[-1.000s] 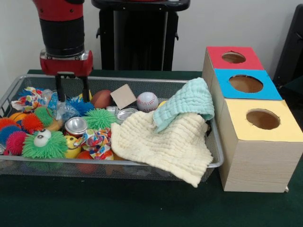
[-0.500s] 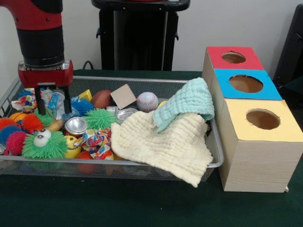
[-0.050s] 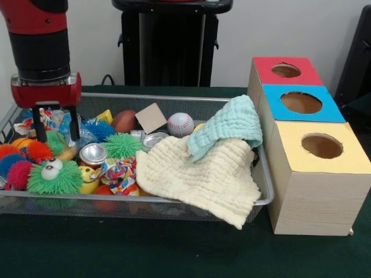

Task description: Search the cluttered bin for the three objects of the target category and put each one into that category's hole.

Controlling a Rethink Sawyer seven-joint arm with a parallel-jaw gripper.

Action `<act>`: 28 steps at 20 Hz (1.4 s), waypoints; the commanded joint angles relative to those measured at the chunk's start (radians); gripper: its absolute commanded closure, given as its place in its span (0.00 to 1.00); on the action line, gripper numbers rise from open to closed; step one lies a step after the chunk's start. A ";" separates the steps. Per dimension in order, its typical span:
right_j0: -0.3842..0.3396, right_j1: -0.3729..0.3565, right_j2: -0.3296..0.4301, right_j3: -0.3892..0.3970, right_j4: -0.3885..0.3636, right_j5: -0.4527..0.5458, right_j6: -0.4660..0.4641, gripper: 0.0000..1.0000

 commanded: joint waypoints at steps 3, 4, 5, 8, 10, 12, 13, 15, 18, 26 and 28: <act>0.002 0.092 0.071 -0.131 -0.063 0.084 -0.364 0.00; 0.000 0.097 0.071 -0.136 -0.068 0.081 -0.368 0.00; -0.002 0.092 0.068 -0.130 -0.071 0.080 -0.366 0.00; 0.002 0.086 0.061 -0.133 -0.080 0.079 -0.362 0.00; 0.008 0.095 0.049 -0.136 -0.094 0.071 -0.352 0.00; 0.014 0.114 0.021 -0.140 -0.116 0.072 -0.342 0.00; 0.007 0.120 0.015 -0.128 -0.127 0.049 -0.335 0.00; 0.007 0.126 0.005 -0.119 -0.143 0.029 -0.321 0.00; 0.007 0.137 -0.003 -0.122 -0.162 0.030 -0.316 0.00; 0.005 0.157 -0.007 -0.123 -0.188 0.037 -0.278 0.00; 0.006 0.159 -0.010 -0.119 -0.197 0.030 -0.268 0.00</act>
